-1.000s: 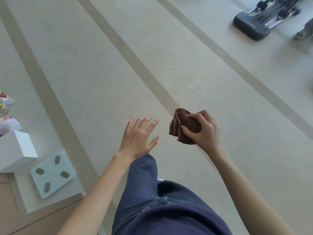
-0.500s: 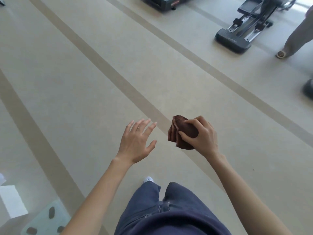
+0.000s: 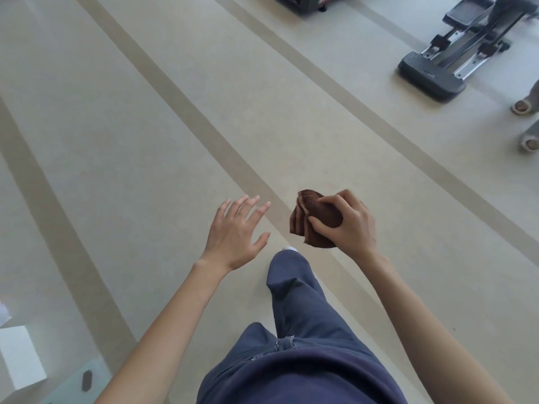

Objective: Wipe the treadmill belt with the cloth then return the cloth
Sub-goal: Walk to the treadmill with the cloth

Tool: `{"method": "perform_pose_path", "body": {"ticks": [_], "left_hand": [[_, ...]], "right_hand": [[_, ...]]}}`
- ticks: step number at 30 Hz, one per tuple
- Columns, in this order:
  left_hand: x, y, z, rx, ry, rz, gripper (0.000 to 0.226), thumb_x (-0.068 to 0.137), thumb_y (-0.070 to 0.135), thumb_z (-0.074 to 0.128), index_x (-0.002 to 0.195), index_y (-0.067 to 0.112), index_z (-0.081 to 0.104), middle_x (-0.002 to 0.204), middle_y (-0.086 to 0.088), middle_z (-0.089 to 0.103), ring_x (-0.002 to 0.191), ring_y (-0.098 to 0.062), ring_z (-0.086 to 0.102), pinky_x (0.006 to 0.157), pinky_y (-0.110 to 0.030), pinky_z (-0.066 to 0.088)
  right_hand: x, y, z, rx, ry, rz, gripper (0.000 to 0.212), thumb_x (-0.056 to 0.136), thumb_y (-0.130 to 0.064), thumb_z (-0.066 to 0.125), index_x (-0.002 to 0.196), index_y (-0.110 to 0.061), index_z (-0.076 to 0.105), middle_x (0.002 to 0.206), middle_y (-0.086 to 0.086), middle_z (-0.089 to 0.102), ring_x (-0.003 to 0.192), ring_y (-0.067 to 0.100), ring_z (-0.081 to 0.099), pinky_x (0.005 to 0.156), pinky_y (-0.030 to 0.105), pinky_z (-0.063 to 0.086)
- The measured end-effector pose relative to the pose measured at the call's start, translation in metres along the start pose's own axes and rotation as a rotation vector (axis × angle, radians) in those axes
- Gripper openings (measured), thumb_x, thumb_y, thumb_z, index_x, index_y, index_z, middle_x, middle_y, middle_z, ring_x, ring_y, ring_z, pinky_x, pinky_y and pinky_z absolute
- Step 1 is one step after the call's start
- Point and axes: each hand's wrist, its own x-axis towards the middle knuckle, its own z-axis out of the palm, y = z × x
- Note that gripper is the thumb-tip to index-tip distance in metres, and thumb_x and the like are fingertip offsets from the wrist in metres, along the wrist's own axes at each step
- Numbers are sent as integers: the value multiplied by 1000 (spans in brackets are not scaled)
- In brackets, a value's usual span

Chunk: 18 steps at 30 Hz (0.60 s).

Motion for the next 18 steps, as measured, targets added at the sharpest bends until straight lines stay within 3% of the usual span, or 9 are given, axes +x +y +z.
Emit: {"method": "perform_pose_path", "body": {"ticks": [18], "left_hand": [[301, -56, -17, -7, 59, -73, 59, 86, 49, 37, 135, 20, 51, 134, -8, 53, 126, -28, 46, 106, -48, 32]], "right_hand": [[300, 81, 13, 9, -49, -59, 39, 70, -55, 61, 96, -27, 67, 89, -10, 56, 75, 19, 56, 68, 28, 44]]}}
